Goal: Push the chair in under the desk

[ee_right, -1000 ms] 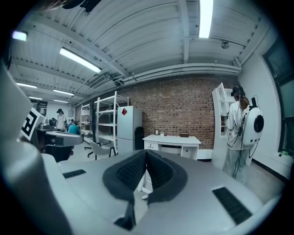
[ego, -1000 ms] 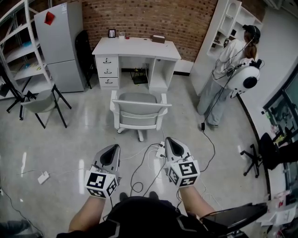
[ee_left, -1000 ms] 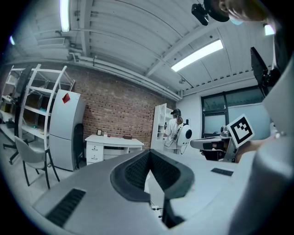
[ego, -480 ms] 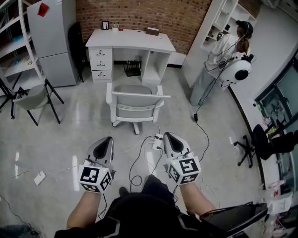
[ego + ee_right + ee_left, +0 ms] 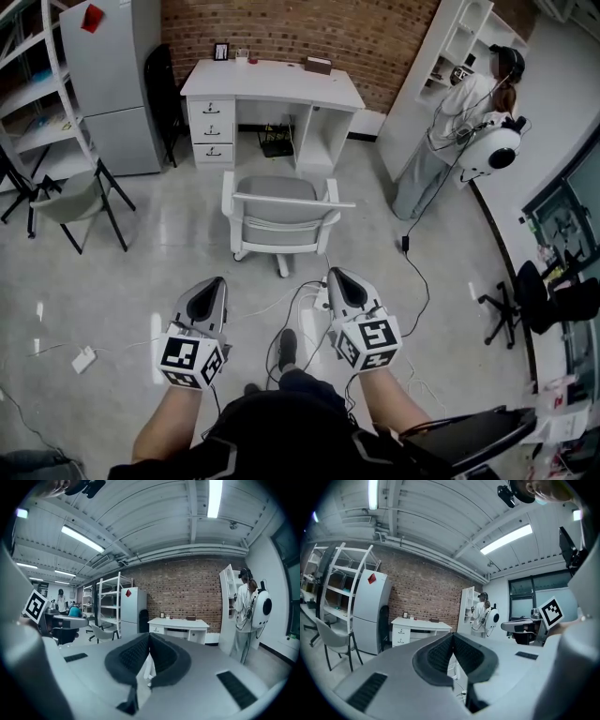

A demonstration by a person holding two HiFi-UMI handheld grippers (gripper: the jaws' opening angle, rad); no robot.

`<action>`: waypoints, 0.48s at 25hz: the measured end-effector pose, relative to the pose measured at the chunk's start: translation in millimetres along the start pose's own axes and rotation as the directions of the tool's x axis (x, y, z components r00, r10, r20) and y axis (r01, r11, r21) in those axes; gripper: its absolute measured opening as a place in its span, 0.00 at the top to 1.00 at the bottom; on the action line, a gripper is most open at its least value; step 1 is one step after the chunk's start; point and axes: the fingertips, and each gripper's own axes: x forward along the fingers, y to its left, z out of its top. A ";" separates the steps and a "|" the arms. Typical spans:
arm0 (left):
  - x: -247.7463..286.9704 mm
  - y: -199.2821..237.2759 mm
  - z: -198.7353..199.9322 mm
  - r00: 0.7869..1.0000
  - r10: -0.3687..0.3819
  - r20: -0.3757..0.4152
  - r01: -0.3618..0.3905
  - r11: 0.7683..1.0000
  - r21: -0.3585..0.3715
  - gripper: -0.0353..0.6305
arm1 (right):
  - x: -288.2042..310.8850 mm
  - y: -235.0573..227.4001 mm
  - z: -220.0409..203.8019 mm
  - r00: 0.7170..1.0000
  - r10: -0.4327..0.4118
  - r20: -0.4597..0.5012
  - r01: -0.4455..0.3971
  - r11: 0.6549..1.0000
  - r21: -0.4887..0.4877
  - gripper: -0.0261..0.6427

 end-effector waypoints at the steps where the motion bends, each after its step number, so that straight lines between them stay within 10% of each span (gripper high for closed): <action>1: 4.2 3.7 0.7 1.000 0.005 -0.005 -0.005 1.000 0.004 0.93 | 7.2 -3.8 0.5 1.000 0.000 0.000 0.000 1.000 0.005 0.95; 12: 94.0 11.6 9.4 0.999 -0.004 -0.048 0.006 0.999 0.045 0.93 | 75.3 -72.0 7.7 1.000 0.005 0.011 -0.005 1.000 0.021 0.95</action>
